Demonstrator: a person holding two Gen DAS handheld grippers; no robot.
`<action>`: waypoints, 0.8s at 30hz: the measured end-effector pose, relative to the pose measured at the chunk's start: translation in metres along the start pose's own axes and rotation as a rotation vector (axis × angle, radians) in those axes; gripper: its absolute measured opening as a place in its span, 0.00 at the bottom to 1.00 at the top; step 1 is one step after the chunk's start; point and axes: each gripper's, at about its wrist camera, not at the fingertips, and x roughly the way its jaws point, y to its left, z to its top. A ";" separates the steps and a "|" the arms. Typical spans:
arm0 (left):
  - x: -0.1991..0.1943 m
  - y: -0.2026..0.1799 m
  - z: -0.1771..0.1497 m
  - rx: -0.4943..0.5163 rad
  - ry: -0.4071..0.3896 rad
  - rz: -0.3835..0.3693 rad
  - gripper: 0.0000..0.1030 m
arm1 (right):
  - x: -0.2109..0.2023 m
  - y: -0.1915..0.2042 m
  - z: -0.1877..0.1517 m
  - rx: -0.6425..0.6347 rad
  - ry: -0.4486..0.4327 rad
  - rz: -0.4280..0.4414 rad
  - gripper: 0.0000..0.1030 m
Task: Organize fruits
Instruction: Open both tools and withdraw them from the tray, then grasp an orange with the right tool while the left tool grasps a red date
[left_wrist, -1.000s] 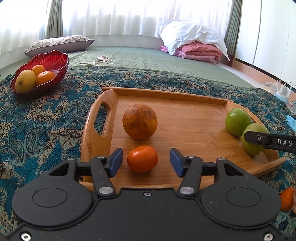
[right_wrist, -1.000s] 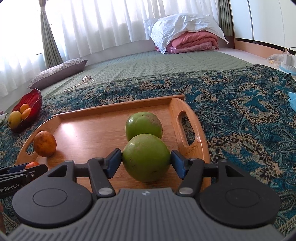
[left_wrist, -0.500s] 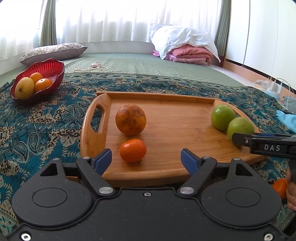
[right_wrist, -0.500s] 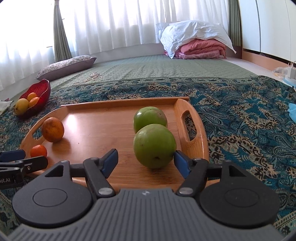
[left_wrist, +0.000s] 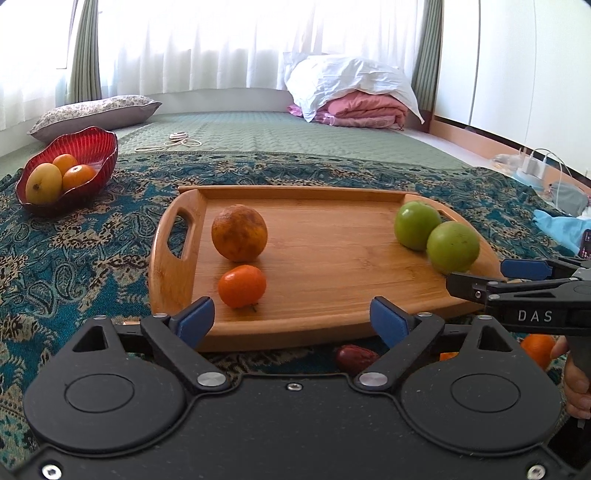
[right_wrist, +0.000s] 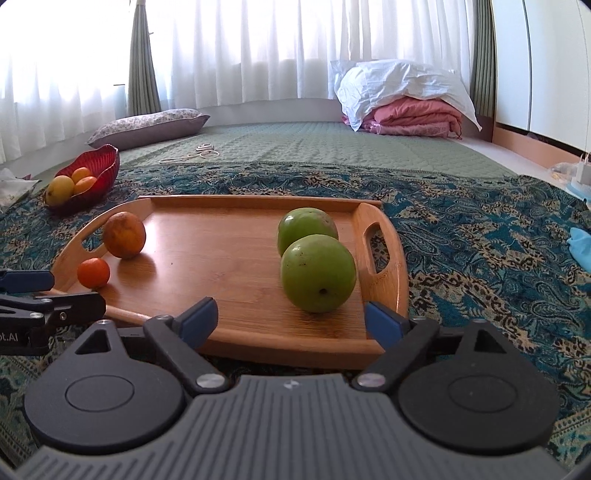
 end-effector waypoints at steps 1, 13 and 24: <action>-0.002 -0.001 -0.001 0.000 -0.001 -0.003 0.91 | -0.003 0.000 -0.002 -0.006 -0.004 -0.001 0.94; -0.017 -0.015 -0.021 0.026 -0.005 -0.022 0.96 | -0.030 0.001 -0.027 -0.062 -0.021 -0.015 1.00; -0.025 -0.026 -0.042 0.080 0.020 -0.043 0.97 | -0.043 -0.001 -0.047 -0.072 -0.006 -0.031 1.00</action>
